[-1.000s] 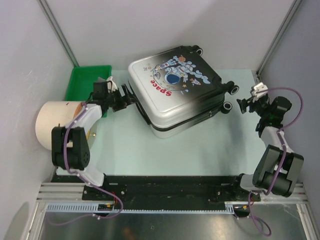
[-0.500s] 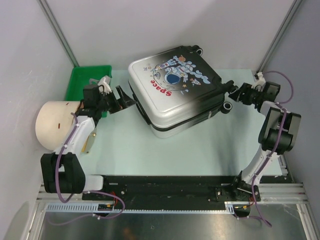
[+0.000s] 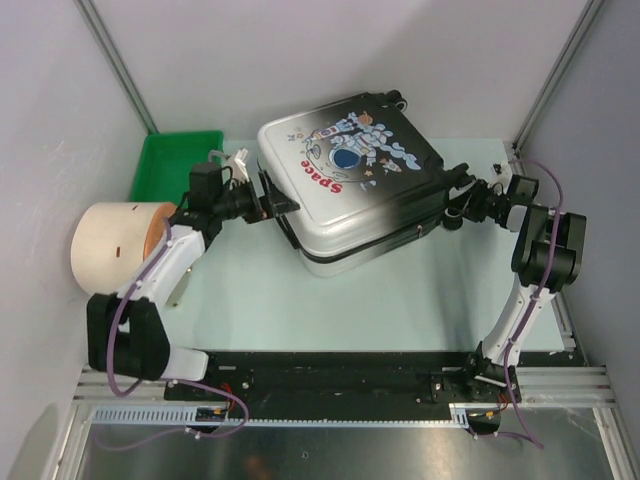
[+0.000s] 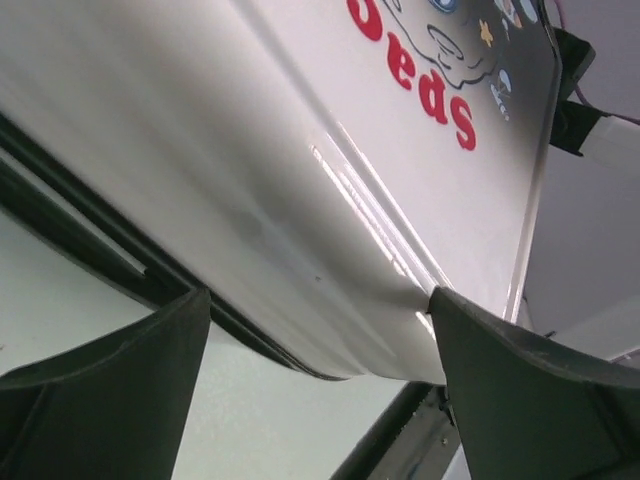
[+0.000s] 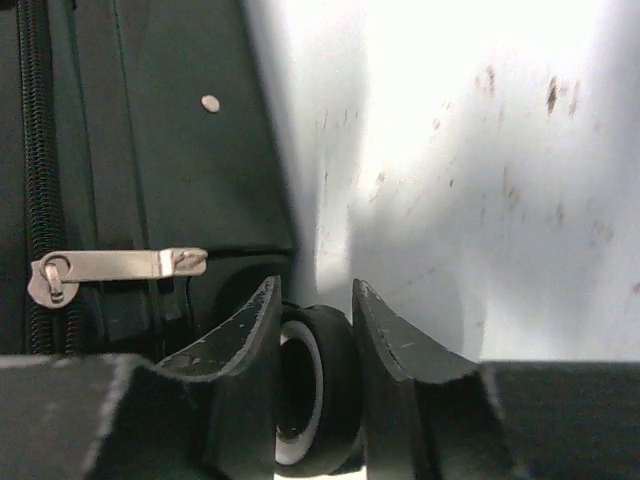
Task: Open, take out, and arrange the luggage
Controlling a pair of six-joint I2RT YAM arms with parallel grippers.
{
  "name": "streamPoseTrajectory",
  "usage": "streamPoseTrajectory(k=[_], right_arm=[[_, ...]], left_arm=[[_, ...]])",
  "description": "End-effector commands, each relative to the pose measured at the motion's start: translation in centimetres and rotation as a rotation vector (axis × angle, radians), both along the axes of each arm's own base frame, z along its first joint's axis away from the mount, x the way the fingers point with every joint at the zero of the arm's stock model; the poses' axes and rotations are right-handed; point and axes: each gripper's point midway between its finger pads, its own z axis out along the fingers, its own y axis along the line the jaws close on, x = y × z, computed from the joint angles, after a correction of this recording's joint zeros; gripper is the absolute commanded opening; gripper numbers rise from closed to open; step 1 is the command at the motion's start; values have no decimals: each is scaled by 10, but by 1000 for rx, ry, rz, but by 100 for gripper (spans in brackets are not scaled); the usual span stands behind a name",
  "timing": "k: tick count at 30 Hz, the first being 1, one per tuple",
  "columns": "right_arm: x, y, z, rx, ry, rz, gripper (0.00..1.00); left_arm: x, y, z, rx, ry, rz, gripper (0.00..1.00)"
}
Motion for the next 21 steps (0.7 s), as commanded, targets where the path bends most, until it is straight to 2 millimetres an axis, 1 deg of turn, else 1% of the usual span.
streamPoseTrajectory(k=[1,2,3,4,5,6,7,8,9,10,11,12,13,14,15,16,17,18,19,20,21], right_arm=[[-82,40,-24,148,246,108,27],[-89,41,-16,142,232,117,26],[-103,47,-17,148,248,145,25],[-120,53,-21,150,270,166,23],[-130,58,-16,145,265,186,21],[-144,66,-15,156,289,212,20],[-163,73,-20,158,307,243,18],[-172,80,-12,162,294,269,18],[-186,87,-11,176,323,292,17],[-199,97,-10,188,336,321,17],[-217,105,-8,220,355,342,17],[-225,109,2,226,343,356,18],[-231,112,7,233,330,369,20],[-238,115,13,252,317,383,21],[-242,116,25,248,285,390,22],[-242,112,31,243,261,384,26],[-243,109,37,238,236,382,29],[-241,102,49,219,188,358,33],[-237,95,55,211,155,334,35],[-230,79,62,194,110,277,38],[-222,69,68,152,52,261,41]], left_arm=[[31,-14,21,-32,-55,-17,90],[38,-15,21,-28,-61,-19,89],[46,-16,15,-20,-54,-22,87],[56,-17,23,-14,-87,-32,83],[62,-17,24,-8,-96,-34,82],[73,-18,13,9,-88,-40,80],[85,-19,25,13,-128,-45,77],[94,-17,26,22,-143,-39,76],[103,-14,24,33,-150,-30,75],[117,-13,24,37,-159,-24,75],[125,-10,23,38,-162,-19,75],[132,-10,34,41,-201,-27,75],[138,-10,33,47,-208,-33,76],[140,-9,38,58,-234,-37,78],[146,-7,48,81,-283,-31,80],[145,-5,61,86,-314,-22,82],[144,0,69,86,-328,-13,83],[141,3,74,76,-322,1,84],[135,6,77,67,-321,1,84],[122,12,96,59,-351,8,85],[110,14,86,64,-333,0,85]])
